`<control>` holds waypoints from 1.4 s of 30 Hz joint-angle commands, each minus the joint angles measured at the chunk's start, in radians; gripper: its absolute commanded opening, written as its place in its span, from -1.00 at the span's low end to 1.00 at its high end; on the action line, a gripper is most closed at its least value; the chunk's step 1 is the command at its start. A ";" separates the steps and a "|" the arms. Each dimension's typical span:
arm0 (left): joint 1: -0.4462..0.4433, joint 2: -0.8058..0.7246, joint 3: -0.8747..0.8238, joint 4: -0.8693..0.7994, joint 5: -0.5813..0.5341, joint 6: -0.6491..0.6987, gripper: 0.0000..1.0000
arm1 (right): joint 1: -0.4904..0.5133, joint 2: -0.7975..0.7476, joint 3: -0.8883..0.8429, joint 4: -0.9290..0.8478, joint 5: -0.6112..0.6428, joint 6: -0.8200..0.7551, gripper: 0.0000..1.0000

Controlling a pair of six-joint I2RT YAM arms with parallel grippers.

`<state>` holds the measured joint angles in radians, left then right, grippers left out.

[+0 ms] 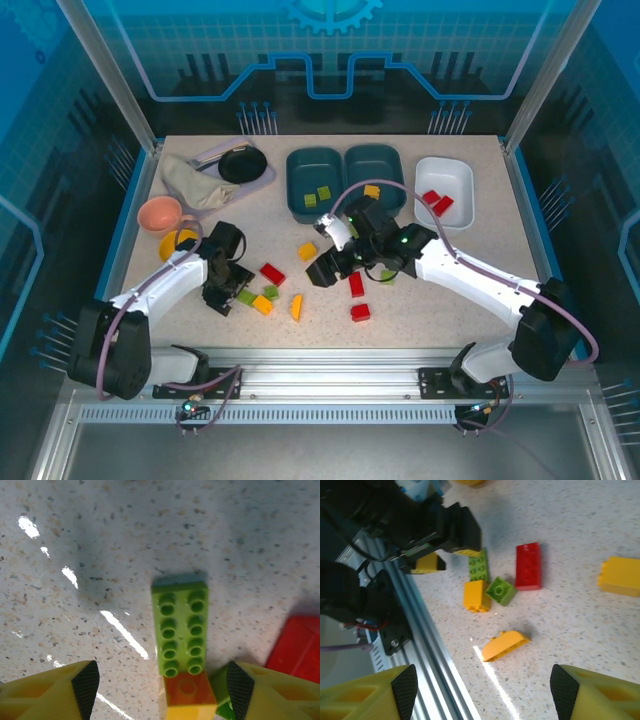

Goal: Sort the legos into containers by color

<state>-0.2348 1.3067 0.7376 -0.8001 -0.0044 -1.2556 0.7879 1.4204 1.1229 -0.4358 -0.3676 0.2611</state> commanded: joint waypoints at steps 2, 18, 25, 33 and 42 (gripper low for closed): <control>0.014 0.045 -0.038 0.131 0.050 -0.062 0.40 | 0.026 0.034 0.057 -0.013 -0.056 -0.040 0.47; 0.014 0.127 -0.070 0.151 0.040 -0.098 0.01 | 0.025 0.059 0.065 -0.015 -0.031 -0.024 0.44; 0.012 0.169 -0.075 0.205 0.031 -0.093 -0.27 | 0.026 0.078 0.077 -0.014 -0.036 -0.022 0.41; 0.009 0.123 -0.001 0.175 -0.030 -0.047 -0.42 | 0.006 0.071 0.082 -0.013 -0.016 0.001 0.37; -0.028 0.215 0.399 0.051 -0.086 0.163 -0.42 | -0.213 -0.050 -0.001 0.166 0.112 0.255 0.39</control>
<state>-0.2409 1.4624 1.0286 -0.7136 -0.0544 -1.2007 0.6453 1.4197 1.1484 -0.3717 -0.3161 0.3939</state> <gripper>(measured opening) 0.316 0.690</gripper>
